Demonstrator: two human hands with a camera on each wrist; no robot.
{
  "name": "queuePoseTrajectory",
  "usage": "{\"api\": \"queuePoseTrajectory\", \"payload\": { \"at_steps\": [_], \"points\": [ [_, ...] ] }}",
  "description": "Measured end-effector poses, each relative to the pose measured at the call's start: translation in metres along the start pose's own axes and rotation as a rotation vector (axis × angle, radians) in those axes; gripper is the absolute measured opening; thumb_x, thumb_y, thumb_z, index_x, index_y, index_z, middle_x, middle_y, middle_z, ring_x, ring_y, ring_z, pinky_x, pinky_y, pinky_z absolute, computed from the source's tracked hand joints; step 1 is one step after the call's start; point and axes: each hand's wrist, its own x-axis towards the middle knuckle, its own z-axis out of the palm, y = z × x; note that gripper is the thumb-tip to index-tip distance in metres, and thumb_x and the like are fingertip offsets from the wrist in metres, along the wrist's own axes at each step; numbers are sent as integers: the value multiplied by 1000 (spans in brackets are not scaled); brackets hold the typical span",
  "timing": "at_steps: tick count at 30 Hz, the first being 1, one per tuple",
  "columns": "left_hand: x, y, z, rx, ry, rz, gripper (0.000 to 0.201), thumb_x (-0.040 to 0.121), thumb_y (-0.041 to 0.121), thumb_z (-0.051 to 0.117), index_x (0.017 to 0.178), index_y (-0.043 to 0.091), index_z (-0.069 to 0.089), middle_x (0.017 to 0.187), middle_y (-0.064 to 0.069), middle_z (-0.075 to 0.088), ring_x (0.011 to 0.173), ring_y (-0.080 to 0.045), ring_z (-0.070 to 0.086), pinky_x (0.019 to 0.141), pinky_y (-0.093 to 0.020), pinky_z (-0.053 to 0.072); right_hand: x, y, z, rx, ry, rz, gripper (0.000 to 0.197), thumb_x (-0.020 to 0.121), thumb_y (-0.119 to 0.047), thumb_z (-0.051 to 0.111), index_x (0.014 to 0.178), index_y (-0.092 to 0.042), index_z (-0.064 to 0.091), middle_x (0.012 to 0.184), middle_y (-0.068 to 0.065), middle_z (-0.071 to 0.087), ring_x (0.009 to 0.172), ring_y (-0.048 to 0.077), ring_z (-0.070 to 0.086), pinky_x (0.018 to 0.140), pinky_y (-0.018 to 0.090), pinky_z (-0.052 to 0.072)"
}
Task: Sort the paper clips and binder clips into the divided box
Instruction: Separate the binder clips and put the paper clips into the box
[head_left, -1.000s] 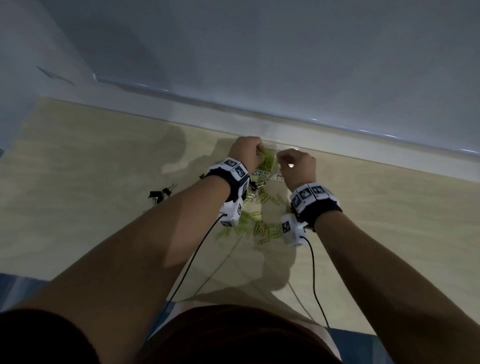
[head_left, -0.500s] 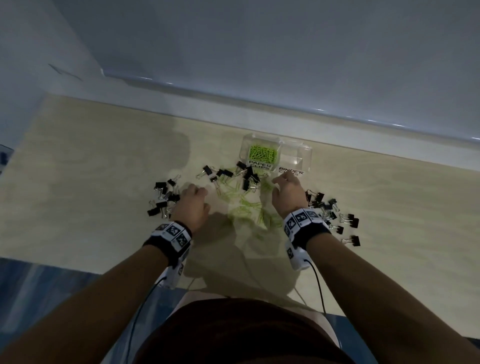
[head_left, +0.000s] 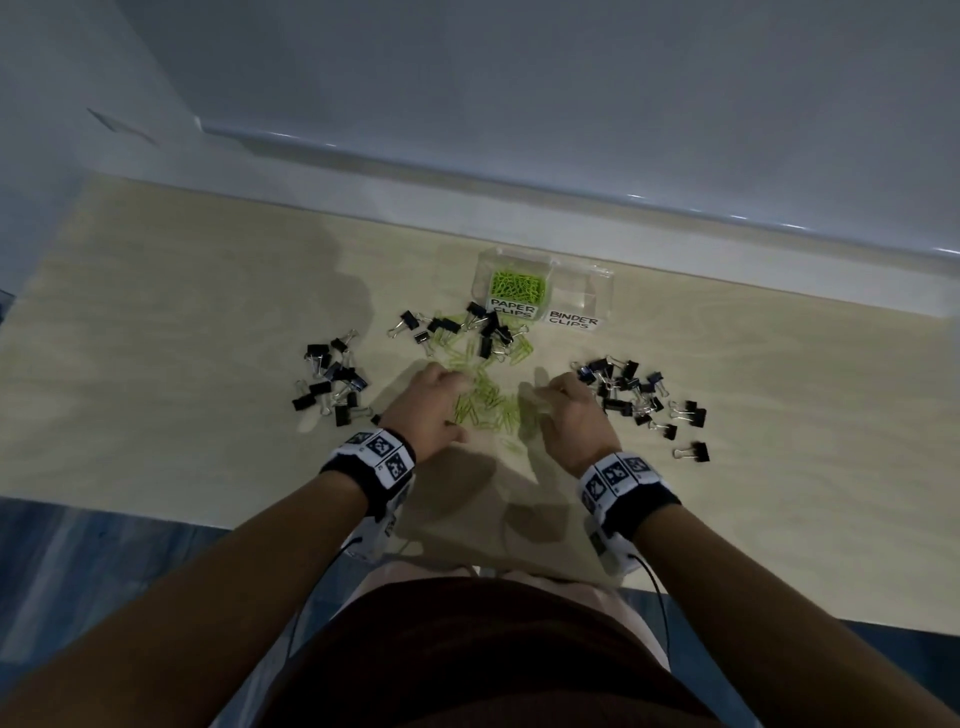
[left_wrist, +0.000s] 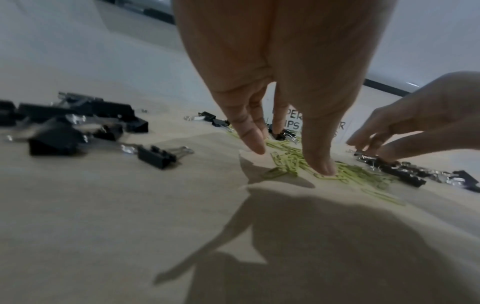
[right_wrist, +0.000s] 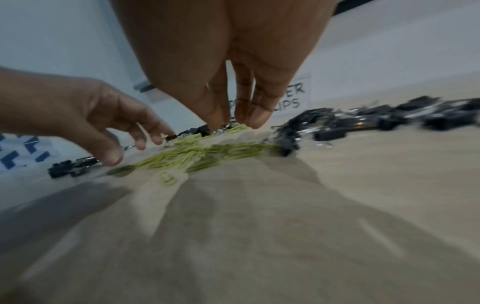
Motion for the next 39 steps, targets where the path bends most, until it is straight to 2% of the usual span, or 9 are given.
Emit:
{"api": "queuePoseTrajectory", "payload": {
  "at_steps": [2, 4, 7, 12, 17, 25, 29, 34, 39],
  "points": [
    [-3, -4, -2, 48, -9, -40, 82, 70, 29, 80, 138, 18, 35, 136, -10, 37, 125, -26, 41, 102, -37, 41, -12, 10, -4, 9, 4, 91, 40, 79, -18, 65, 117, -8, 59, 115, 14, 51, 99, 33, 56, 83, 43, 54],
    [-5, -5, -1, 38, -13, -77, 83, 70, 29, 80, 138, 13, 35, 136, -11, 37, 123, -26, 44, 103, -36, 40, -19, 13, -3, 10, -98, 161, 57, 75, -33, 71, 126, -15, 53, 122, 10, 47, 107, 29, 53, 91, 41, 51],
    [-2, 6, 3, -1, -10, -73, 80, 72, 25, 78, 138, 12, 35, 138, -12, 36, 122, -26, 47, 104, -34, 40, -18, 1, 0, 7, -222, 191, 76, 71, -40, 76, 135, -19, 42, 127, 6, 40, 114, 25, 47, 101, 38, 44],
    [15, 22, 9, 16, -48, -13, 80, 71, 22, 79, 138, 10, 37, 138, -12, 36, 122, -27, 47, 105, -35, 38, 8, -24, 7, -6, -217, 145, 75, 69, -29, 79, 133, -13, 45, 123, 11, 41, 113, 30, 45, 101, 41, 42],
    [31, 24, -1, 76, -72, 89, 53, 73, 17, 77, 120, 9, 54, 122, -8, 49, 110, -26, 52, 95, -35, 42, 28, -33, 4, -54, -275, 50, 56, 80, -15, 66, 133, -16, 47, 119, 14, 44, 108, 34, 51, 93, 40, 46],
    [40, 21, -5, 260, -73, 235, 22, 89, 10, 49, 107, 3, 60, 110, -12, 56, 101, -29, 54, 85, -38, 44, 25, -29, 1, 32, -118, -58, 33, 83, -12, 56, 115, -13, 62, 111, 16, 62, 91, 38, 62, 78, 42, 52],
    [44, 19, -12, 302, -59, 248, 22, 89, 8, 47, 104, 1, 61, 105, -13, 60, 96, -29, 57, 82, -38, 47, 24, -16, 0, 158, 14, 85, 19, 80, -7, 62, 97, -9, 71, 91, 14, 69, 78, 31, 65, 74, 40, 55],
    [53, 22, -26, 30, 4, 132, 11, 84, 9, 59, 92, 6, 66, 89, -9, 68, 82, -23, 63, 72, -29, 49, 36, -9, -29, 413, 79, 296, 9, 77, -7, 72, 83, -13, 73, 79, -1, 70, 67, 10, 63, 65, 22, 52],
    [74, 46, -54, -349, 116, 54, 10, 82, 8, 67, 92, 6, 69, 89, -6, 69, 80, -16, 64, 77, -26, 54, 86, -12, -65, 534, 201, 274, 12, 77, -8, 73, 80, -19, 70, 75, -2, 69, 65, 8, 64, 64, 17, 52]
  ]
}}
